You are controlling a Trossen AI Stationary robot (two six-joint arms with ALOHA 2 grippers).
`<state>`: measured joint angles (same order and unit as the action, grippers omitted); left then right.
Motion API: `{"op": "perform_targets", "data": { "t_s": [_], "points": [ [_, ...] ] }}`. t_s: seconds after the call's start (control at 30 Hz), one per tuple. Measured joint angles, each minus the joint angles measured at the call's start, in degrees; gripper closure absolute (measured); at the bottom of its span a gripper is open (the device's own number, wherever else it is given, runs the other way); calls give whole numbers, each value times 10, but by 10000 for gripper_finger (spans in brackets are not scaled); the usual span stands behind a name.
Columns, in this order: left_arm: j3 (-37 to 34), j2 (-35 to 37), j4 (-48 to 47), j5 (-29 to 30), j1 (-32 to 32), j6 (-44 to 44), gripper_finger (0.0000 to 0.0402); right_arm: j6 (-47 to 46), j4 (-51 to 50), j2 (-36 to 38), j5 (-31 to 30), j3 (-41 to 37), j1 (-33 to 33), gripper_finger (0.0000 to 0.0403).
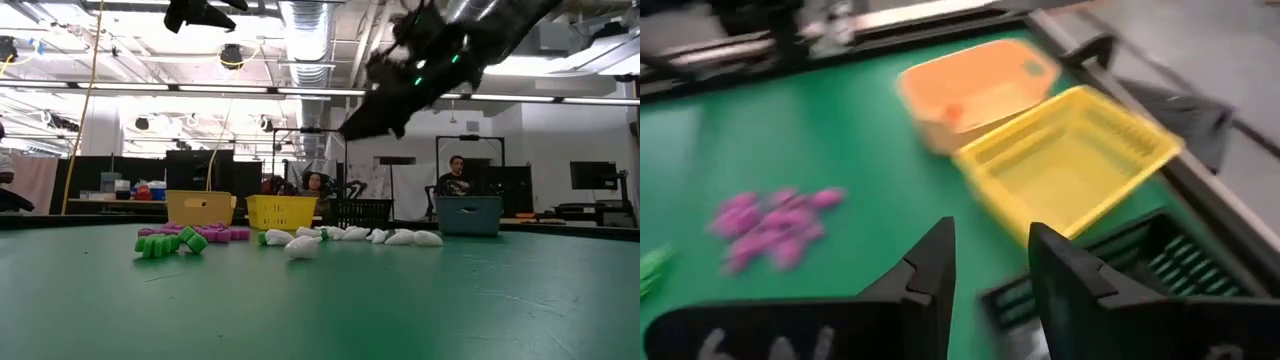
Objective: Sort Halloween decoration
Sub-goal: Put the white ghost toy into the black bin
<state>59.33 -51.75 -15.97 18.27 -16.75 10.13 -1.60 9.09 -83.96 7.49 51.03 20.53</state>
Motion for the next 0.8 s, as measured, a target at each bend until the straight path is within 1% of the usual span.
{"op": "perform_targets", "data": {
  "t_s": [0.1, 0.17, 0.3, 0.43, 0.5, 0.6, 0.7, 0.8],
  "points": [
    [0, 0, 0, 0, 0, 0, 170, 6, -88, 63, 0, -1, -28, 280],
    [0, 0, 0, 0, 0, 0, 170, -1, -130, 109, -17, -10, -49, 280],
    [0, 0, 0, -1, 0, 1, 170, -71, -169, 193, -84, -80, -102, 280],
    [0, 0, 0, -1, 0, 1, 170, -165, -156, 257, -186, -165, -172, 280],
    [0, 0, 0, 0, 0, 1, 170, -199, -138, 269, -245, -196, -209, 280],
    [0, 0, 0, 0, 0, 0, 170, -222, -115, 265, -314, -228, -254, 280],
    [0, 0, 0, 0, 0, 0, 170, -234, -99, 245, -356, -244, -282, 280],
    [0, 0, 0, 0, 0, -1, 170, -245, -80, 206, -380, -246, -298, 280]
  ]
}}
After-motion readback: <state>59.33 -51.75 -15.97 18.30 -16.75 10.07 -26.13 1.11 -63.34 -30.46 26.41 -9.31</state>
